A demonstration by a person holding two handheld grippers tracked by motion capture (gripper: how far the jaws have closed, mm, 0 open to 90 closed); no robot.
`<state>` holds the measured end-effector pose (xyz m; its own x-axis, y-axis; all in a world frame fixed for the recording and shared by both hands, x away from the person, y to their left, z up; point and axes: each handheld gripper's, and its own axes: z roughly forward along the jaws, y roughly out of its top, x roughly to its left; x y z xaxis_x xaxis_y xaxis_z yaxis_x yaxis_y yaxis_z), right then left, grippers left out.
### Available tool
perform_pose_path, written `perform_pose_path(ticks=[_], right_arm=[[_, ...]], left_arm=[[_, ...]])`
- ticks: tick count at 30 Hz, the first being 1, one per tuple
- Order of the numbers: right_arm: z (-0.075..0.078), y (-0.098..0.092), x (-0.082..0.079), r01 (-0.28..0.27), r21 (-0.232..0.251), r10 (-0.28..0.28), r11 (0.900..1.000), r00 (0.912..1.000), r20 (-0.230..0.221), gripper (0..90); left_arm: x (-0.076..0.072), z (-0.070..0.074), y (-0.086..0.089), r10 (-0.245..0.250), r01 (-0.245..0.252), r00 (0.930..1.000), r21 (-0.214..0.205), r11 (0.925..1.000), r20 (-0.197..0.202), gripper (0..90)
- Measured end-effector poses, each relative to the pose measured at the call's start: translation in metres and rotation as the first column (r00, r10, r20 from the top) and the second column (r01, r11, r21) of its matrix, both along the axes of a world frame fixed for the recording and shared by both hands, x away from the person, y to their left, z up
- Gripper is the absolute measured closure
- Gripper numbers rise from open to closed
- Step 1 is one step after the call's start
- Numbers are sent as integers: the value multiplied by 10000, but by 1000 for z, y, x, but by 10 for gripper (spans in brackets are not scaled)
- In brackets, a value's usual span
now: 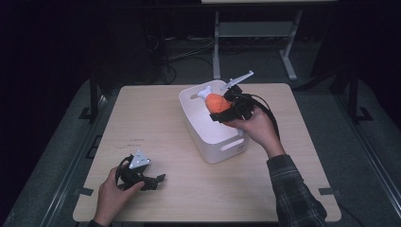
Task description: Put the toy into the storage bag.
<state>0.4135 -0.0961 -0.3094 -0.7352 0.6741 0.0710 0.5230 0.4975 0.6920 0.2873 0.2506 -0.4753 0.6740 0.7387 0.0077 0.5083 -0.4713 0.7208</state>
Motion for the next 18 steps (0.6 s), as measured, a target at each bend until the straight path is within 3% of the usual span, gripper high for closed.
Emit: perform_pose_path(ticks=[18], right_arm=[[-18, 38, 12, -235, -207, 229, 9995, 9992, -319, 230]], left_arm=[[0, 0, 0, 5, -5, 10000, -3, 10000, 5, 129]])
